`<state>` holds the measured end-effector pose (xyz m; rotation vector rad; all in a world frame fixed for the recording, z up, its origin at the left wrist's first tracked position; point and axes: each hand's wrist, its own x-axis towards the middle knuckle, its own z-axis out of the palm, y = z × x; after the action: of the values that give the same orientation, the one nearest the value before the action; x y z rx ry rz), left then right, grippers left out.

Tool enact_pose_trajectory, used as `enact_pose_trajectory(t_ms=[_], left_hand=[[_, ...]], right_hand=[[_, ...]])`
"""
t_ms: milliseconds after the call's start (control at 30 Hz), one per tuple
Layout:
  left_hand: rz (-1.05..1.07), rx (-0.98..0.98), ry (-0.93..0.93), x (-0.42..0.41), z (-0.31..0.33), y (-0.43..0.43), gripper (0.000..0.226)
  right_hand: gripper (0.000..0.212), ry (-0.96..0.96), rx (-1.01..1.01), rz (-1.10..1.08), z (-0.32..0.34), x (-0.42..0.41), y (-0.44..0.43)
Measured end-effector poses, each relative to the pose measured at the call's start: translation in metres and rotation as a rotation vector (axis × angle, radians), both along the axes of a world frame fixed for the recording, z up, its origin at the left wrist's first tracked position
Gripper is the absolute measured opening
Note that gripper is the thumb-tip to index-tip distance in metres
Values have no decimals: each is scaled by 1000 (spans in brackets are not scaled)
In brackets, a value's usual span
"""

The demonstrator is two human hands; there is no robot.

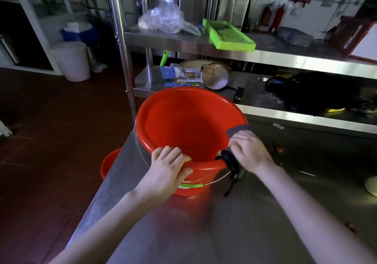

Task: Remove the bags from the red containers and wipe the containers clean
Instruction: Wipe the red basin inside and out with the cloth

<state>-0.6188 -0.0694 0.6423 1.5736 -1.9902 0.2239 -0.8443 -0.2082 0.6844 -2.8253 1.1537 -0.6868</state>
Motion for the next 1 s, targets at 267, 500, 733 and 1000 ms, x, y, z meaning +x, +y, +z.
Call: enact_pose_trajectory(t_ms=[267, 500, 733, 1000], left_hand=[[83, 63, -5, -7, 11, -10, 31], [-100, 192, -55, 49, 46, -4, 37], [-25, 261, -174, 85, 34, -8, 43], [35, 135, -61, 61, 12, 0, 41]], right_hand=[[34, -168, -126, -250, -28, 53, 49], [33, -188, -140, -73, -25, 34, 41], [39, -42, 57, -101, -7, -10, -37], [35, -168, -176, -368, -30, 95, 89]])
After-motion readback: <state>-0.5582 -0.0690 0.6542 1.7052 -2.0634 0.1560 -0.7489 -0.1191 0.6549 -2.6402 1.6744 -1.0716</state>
